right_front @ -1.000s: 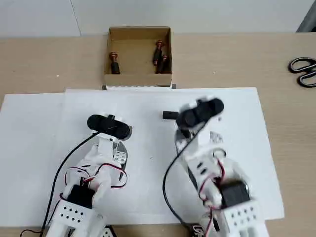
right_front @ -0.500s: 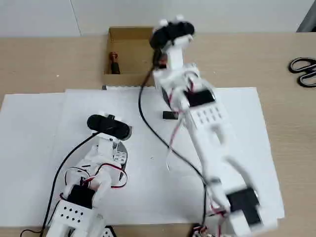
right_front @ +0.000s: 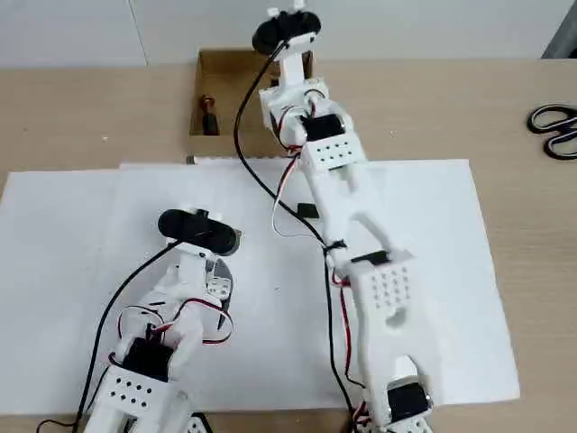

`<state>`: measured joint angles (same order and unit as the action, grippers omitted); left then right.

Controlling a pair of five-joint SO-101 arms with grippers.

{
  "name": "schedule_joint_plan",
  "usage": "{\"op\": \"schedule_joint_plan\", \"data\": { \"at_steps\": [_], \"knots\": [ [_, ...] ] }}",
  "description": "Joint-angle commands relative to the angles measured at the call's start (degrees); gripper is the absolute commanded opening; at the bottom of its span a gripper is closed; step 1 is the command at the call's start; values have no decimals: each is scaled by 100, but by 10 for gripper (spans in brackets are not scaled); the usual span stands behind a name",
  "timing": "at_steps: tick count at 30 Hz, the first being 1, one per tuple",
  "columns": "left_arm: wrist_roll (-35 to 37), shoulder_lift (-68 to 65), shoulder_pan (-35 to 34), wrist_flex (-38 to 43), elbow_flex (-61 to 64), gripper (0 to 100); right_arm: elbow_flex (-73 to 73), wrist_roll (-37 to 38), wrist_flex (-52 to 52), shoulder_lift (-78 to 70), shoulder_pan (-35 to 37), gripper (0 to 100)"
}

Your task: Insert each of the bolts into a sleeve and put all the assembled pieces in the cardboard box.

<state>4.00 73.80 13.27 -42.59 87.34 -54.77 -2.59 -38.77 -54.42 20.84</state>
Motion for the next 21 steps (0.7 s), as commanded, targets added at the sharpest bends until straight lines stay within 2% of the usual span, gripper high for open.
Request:
{"op": "schedule_joint_plan", "data": {
  "at_steps": [1,4,10,17,21],
  "knots": [
    [26,44,-44,149,-22,6,-1521,35,57,-576,-13,5],
    [26,44,-44,149,-22,6,-2251,545,-356,-1121,92,24],
    [35,44,-158,149,-22,6,-3165,1292,-1121,-1684,189,197],
    [35,44,-246,149,-22,6,-3780,1327,-1921,-1710,189,199],
    [35,44,-255,149,-22,6,-4185,1319,-2844,-1692,207,199]
  ]
}}
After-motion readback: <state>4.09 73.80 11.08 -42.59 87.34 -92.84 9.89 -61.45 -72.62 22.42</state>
